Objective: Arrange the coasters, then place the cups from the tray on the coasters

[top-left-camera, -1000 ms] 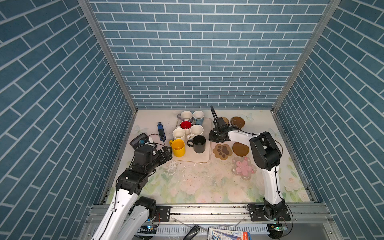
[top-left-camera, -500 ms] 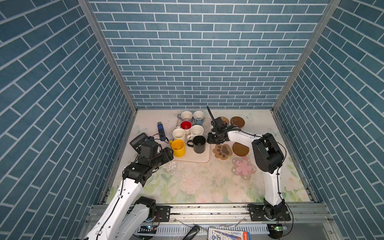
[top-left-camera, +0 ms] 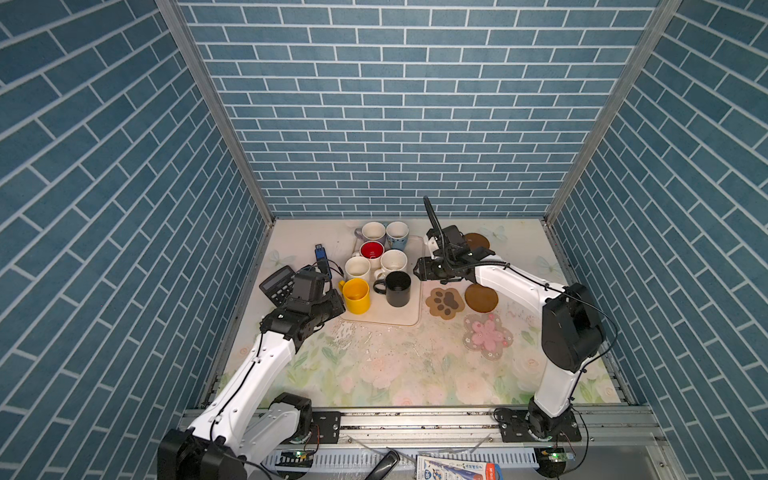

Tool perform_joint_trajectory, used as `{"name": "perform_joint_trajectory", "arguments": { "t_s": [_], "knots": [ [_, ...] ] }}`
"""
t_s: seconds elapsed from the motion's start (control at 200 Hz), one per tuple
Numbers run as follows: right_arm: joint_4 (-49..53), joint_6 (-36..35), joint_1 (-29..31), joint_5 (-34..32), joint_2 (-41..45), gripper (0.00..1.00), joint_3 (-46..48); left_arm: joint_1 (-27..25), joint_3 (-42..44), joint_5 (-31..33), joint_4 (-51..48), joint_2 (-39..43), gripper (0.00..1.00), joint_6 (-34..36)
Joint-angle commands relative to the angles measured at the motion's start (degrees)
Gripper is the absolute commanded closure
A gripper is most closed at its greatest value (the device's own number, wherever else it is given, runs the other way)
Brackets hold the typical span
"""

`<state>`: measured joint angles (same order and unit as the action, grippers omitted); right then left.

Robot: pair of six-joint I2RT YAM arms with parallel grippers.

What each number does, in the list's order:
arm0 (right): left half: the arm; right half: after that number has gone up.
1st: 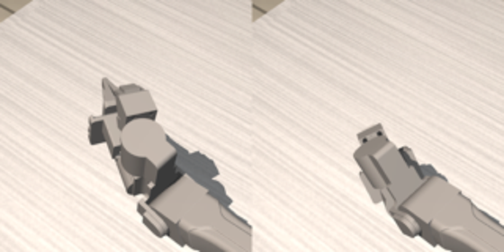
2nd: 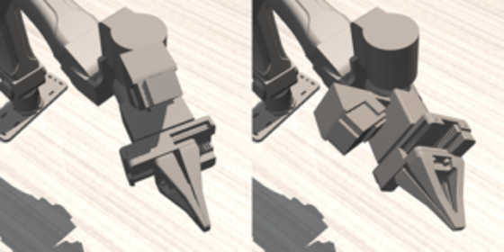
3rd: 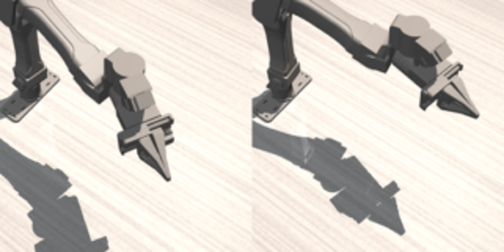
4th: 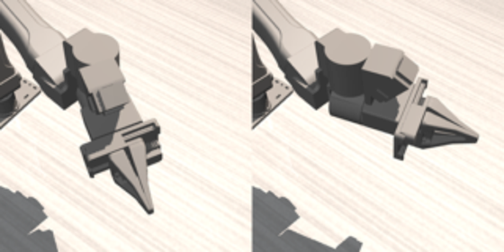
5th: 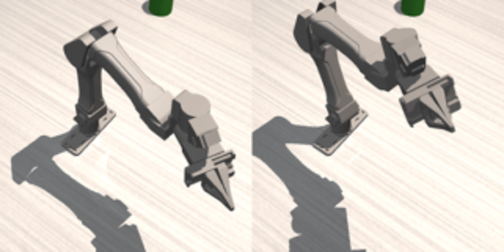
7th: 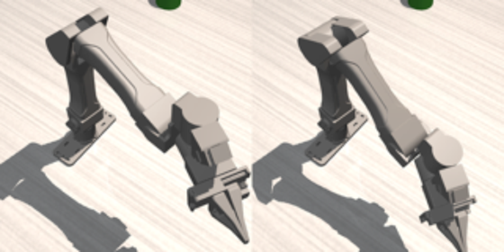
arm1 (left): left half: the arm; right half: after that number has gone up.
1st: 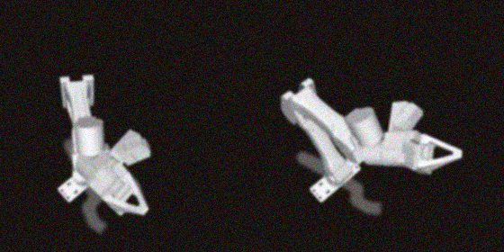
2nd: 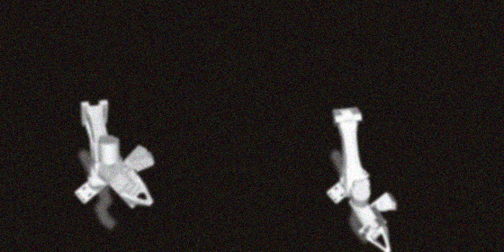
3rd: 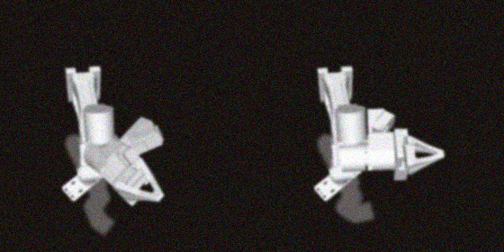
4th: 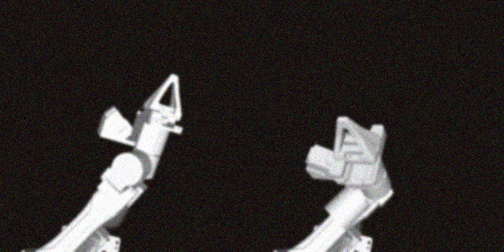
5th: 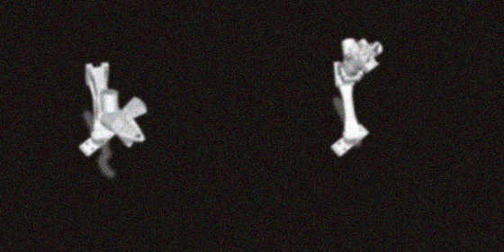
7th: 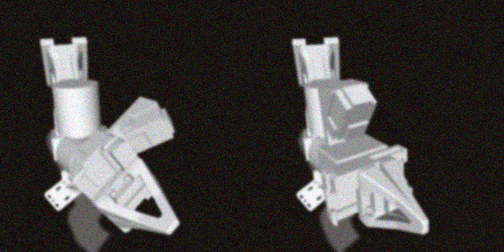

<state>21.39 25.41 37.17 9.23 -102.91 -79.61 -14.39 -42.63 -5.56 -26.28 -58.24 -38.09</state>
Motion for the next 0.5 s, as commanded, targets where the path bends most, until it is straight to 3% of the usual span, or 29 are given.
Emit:
{"name": "perform_joint_trajectory", "arguments": {
  "t_s": [0.0, 0.115, 0.31, 0.495],
  "knots": [
    [-1.8, -1.7, 0.0, 0.2, 3.0, 0.40, 4.5, 1.9, -0.8, 1.6, 3.5, -2.2, 0.90, 0.6],
    [-4.1, -1.3, 0.0, 0.5, 5.3, 0.39, 8.5, 4.4, 0.0, 0.3, 6.7, -5.3, 1.00, -0.1],
    [-8.1, 0.4, 0.2, 2.1, 6.2, 0.39, 13.1, 4.4, 2.5, -2.7, 13.9, -7.6, 1.00, -1.1],
    [-9.6, 0.7, 0.6, 2.2, 5.5, 0.34, 14.4, 2.5, 4.7, -0.2, 12.7, -4.1, 1.00, 0.5]
  ]
}}
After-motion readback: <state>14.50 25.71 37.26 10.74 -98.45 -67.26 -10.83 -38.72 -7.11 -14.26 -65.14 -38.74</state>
